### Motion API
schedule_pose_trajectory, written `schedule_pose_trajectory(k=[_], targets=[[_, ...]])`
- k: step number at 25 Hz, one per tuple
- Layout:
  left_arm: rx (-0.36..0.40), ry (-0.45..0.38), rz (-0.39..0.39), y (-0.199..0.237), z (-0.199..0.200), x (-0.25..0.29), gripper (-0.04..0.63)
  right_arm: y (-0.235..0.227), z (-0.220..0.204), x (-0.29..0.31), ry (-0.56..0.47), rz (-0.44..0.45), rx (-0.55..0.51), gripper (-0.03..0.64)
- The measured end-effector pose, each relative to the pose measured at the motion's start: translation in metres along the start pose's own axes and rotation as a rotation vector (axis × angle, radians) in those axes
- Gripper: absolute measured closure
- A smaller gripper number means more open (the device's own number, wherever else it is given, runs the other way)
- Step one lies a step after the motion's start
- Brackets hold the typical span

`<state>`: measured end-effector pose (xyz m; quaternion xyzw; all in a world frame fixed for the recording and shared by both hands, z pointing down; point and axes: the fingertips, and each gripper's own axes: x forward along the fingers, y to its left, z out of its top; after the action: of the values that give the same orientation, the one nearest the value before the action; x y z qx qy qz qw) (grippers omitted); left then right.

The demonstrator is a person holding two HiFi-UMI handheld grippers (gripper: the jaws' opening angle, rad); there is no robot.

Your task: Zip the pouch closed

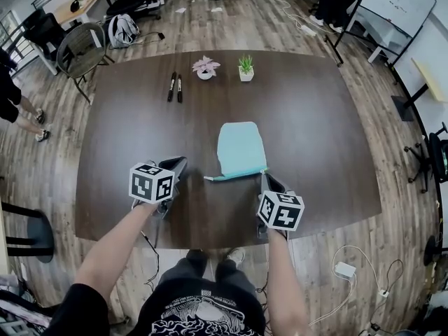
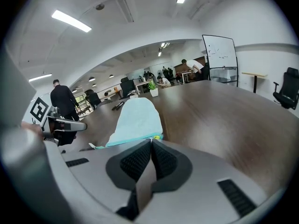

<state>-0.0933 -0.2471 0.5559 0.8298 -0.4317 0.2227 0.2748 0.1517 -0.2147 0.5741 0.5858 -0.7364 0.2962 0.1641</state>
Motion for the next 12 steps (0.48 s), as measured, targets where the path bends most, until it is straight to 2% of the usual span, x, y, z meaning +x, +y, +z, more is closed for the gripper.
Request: schedule_pose_trajectory(k=[4,6,12], targets=[[-0.002,-0.011,-0.004,-0.004,0.004,0.0,0.584,-0.003,-0.002,-0.002,0.012,-0.011,-0.005,0.601],[0.0,-0.02,-0.005,-0.007,0.007,-0.002,0.584,-0.001,-0.001,-0.004,0.017,-0.004,-0.007,0.549],[0.009,-0.078,0.0,-0.02,0.03,-0.009,0.584,0.0,0.019,-0.019,-0.018,-0.009,-0.036,0.551]])
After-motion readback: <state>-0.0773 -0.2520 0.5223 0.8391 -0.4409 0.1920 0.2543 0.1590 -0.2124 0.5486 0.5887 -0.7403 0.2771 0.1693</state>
